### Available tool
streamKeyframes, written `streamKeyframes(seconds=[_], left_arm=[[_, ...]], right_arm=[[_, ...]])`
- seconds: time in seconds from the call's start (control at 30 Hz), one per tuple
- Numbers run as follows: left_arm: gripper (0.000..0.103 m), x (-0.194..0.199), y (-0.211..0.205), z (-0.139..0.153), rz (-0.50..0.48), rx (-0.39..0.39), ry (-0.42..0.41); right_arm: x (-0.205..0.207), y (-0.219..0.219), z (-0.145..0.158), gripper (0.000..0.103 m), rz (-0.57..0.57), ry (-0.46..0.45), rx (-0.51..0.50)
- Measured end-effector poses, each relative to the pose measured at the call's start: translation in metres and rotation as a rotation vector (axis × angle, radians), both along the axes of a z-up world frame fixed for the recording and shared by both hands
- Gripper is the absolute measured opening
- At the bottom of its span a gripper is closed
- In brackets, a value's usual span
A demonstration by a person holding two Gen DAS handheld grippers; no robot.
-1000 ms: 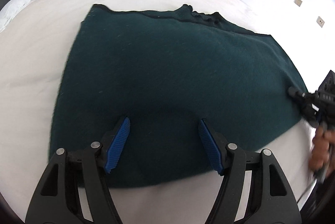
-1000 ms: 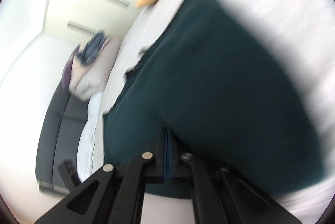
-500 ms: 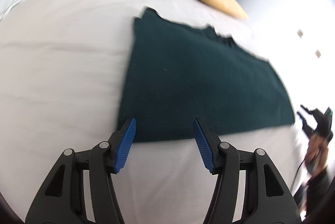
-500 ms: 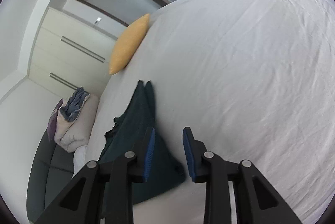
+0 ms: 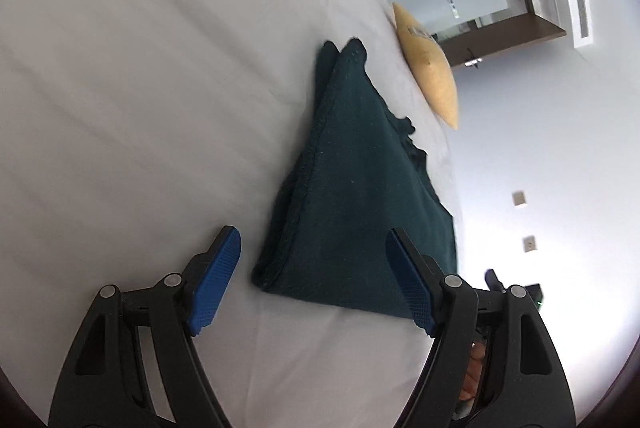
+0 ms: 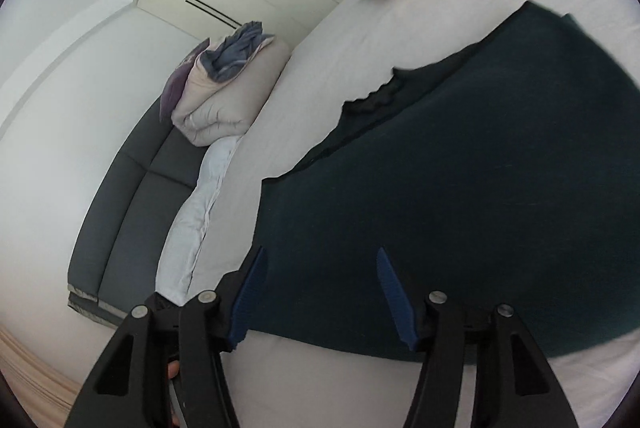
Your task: Fold small clothes
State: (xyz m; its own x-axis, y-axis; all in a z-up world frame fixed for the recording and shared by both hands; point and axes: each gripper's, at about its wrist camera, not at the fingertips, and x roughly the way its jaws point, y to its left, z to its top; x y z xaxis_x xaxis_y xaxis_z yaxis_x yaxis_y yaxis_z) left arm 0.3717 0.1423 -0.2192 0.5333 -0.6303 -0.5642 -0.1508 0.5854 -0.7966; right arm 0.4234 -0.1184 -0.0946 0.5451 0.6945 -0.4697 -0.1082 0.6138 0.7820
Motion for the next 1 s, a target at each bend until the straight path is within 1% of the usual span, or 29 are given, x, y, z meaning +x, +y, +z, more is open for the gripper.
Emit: streamKeyframes(seconds=[0.1,0.17,0.27,0.37,0.43,0.5,0.53,0.57,0.6,0.63,0.67,0.7,0.73,0.8,0.83,0.9,0.93,1.0], left_arm=[[0.074,0.019,-0.002,-0.008,-0.051,-0.073,0.033],[0.074,0.029,-0.003,-0.01,-0.077,-0.105,0.052],[0.074,0.05,-0.013,-0.015,-0.146,-0.12,0.071],[0.074,0.061,-0.018,-0.019,-0.167,-0.144,0.081],[0.074,0.065,-0.02,-0.02,-0.178,-0.16,0.086],[0.07,0.066,-0.023,-0.019,-0.2,-0.15,0.085],[0.065,0.066,-0.026,-0.019,-0.207,-0.142,0.086],[0.055,0.066,-0.028,-0.02,-0.216,-0.135,0.09],[0.047,0.065,-0.03,-0.022,-0.226,-0.137,0.095],[0.031,0.065,-0.031,-0.025,-0.235,-0.145,0.103],[0.026,0.063,-0.031,-0.028,-0.234,-0.145,0.11],[0.023,0.062,-0.032,-0.031,-0.232,-0.15,0.111],[0.017,0.062,-0.031,-0.033,-0.228,-0.155,0.108],[0.015,0.058,-0.03,-0.037,-0.219,-0.165,0.103],[0.014,0.056,-0.029,-0.037,-0.214,-0.168,0.098],[0.013,0.052,-0.027,-0.034,-0.208,-0.156,0.088],[0.012,0.049,-0.026,-0.032,-0.206,-0.149,0.081],[0.012,0.048,-0.026,-0.025,-0.199,-0.136,0.066]], right_arm=[[0.005,0.0,-0.005,0.061,0.007,0.015,0.027],[0.009,0.002,-0.008,0.061,0.017,0.029,0.047],[0.016,0.006,-0.011,0.061,0.035,0.053,0.052],[0.025,0.014,-0.011,0.061,0.059,0.071,0.053],[0.035,0.024,-0.014,0.061,0.077,0.081,0.072],[0.043,0.031,-0.017,0.061,0.086,0.097,0.089],[0.047,0.036,-0.02,0.061,0.09,0.11,0.096],[0.051,0.041,-0.023,0.061,0.093,0.123,0.101],[0.054,0.046,-0.025,0.061,0.099,0.132,0.105],[0.058,0.054,-0.026,0.061,0.112,0.139,0.109],[0.061,0.06,-0.027,0.061,0.124,0.142,0.109],[0.064,0.066,-0.028,0.061,0.133,0.145,0.108],[0.069,0.072,-0.029,0.061,0.145,0.15,0.109],[0.077,0.081,-0.032,0.061,0.153,0.17,0.091],[0.081,0.086,-0.036,0.061,0.154,0.193,0.061],[0.089,0.093,-0.049,0.055,0.162,0.235,0.007],[0.09,0.093,-0.052,0.052,0.163,0.231,0.005],[0.089,0.091,-0.054,0.051,0.162,0.22,0.02]])
